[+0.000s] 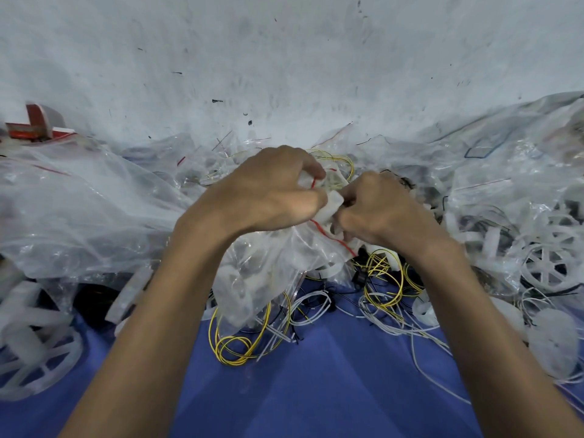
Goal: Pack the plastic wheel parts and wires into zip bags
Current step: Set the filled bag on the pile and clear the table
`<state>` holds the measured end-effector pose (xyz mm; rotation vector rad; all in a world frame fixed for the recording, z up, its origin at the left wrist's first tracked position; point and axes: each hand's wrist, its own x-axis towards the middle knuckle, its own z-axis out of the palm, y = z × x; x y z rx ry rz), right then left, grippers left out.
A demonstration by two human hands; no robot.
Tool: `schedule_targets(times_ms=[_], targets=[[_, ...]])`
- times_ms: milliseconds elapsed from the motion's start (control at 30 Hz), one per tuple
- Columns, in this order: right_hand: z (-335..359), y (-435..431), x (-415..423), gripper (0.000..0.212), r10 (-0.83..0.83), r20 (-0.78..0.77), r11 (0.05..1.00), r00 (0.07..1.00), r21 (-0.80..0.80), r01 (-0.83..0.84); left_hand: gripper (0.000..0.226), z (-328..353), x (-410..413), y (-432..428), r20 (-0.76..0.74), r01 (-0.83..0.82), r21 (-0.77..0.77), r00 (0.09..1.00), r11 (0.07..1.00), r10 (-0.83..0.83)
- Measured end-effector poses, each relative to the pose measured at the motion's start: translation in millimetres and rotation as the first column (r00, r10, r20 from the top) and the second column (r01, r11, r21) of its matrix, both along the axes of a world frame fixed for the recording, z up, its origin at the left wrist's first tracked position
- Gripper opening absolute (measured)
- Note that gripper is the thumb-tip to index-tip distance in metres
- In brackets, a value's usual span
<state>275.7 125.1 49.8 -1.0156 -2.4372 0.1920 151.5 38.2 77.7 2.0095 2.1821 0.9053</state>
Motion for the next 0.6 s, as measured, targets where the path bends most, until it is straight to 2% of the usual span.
schedule_targets(times_ms=[67, 167, 200, 300, 467, 533, 600], targets=[[-1, -3, -5, 0.02, 0.006, -0.008, 1.0, 1.0, 0.013, -0.006, 0.034, 1, 1, -1, -0.033, -0.015, 0.038, 0.999, 0.999, 0.017], [-4, -9, -12, 0.036, 0.034, -0.112, 0.999, 0.993, 0.001, -0.034, 0.029, 3, 3, -2, -0.022, -0.03, 0.09, 0.999, 0.995, 0.032], [-6, -11, -14, 0.036, 0.048, -0.144, 0.999, 0.988, 0.008, -0.048, 0.028, 3, 3, -3, -0.01, -0.031, 0.103, 0.999, 0.994, 0.033], [-11, -12, -19, 0.015, 0.089, -0.204, 0.996, 0.975, 0.042, -0.082, 0.028, 5, 1, -3, 0.018, -0.04, 0.123, 0.999, 0.992, 0.038], [-11, -10, -21, 0.005, 0.105, -0.358, 0.993, 0.928, -0.013, -0.117, 0.028, 7, -8, -5, 0.105, -0.089, 0.156, 0.992, 0.984, 0.073], [-7, -10, -18, 0.011, 0.196, -0.318, 0.963, 0.928, -0.116, -0.243, 0.028, 8, -13, -5, 0.18, -0.16, 0.193, 0.976, 0.968, 0.125], [-3, -10, -11, 0.02, 0.338, -0.188, 0.9, 0.922, -0.221, -0.375, 0.027, 8, -18, -5, 0.28, -0.211, 0.214, 0.949, 0.954, 0.147]])
